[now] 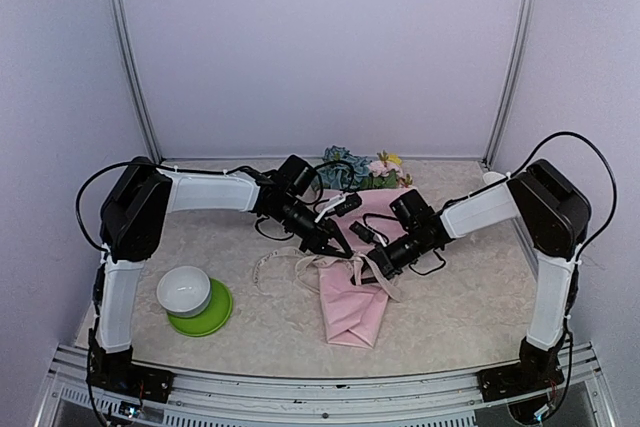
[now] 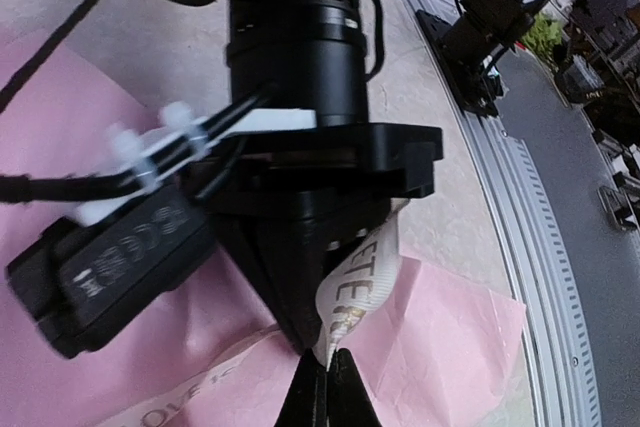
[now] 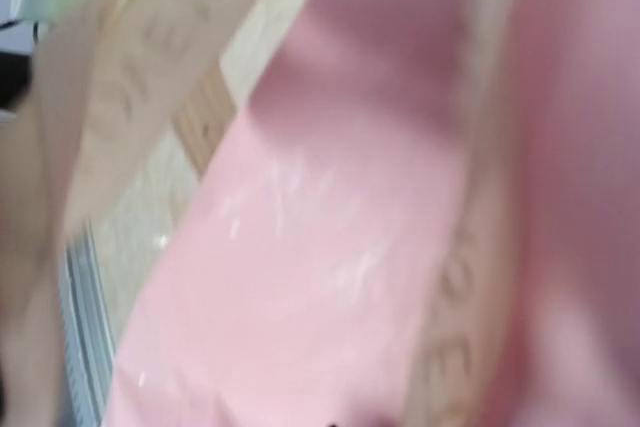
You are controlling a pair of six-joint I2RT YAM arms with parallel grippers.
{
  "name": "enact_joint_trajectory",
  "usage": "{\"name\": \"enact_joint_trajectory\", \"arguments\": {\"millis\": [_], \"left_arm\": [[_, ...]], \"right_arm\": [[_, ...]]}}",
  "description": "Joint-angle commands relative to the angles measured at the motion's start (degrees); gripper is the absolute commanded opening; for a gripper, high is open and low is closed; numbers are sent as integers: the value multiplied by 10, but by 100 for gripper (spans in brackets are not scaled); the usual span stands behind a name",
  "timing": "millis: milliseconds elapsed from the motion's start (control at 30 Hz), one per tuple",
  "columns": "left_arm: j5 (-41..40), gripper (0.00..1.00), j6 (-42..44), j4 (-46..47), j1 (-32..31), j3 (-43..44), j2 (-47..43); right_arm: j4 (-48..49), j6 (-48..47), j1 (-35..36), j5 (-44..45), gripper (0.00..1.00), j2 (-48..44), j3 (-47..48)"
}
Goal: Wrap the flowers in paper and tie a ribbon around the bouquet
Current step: Cross the ribbon over the folded bouquet.
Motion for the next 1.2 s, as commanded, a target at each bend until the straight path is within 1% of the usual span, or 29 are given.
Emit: {"name": "enact_joint_trajectory", "arguments": {"millis": [0,167,300,400,533,667,767,867,900,967,1067,1133,1167], "left_arm": [[-22,0,-90,112,13,-24,-30],[-54,0,-126,130,11,-22,-6],[-101,0,-182,196,10,-50,-3],[-127,0,-208,219,8,-54,9],[-145,0,-220,229,3,-56,22],[-153,0,-225,238,-5,-58,32],[-159,0,-235,248,-2,-56,43],[-157,0,-245,259,3,-55,54],[-157,0,-247,262,4,-55,56],[-151,0,-249,265,6,-53,59],[-144,0,-252,266,8,-50,65],[-140,0,-256,270,10,-53,66],[-138,0,-258,273,11,-56,66]], "right_arm": [[-22,-26,3,-8,5,-50,-14],[-48,-18,-3,61,7,-72,-5],[-39,24,-36,92,11,-95,-18],[-44,49,-65,125,14,-99,-24],[-42,74,-87,171,14,-127,-33],[-65,89,-87,242,14,-167,-16],[-60,102,-68,286,13,-209,-17],[-53,115,-29,344,13,-243,-28],[-40,142,-14,361,13,-254,-37],[10,168,12,361,12,-269,-66],[56,228,43,369,15,-255,-85],[64,270,66,390,17,-233,-78],[61,275,80,402,18,-221,-69]]}}
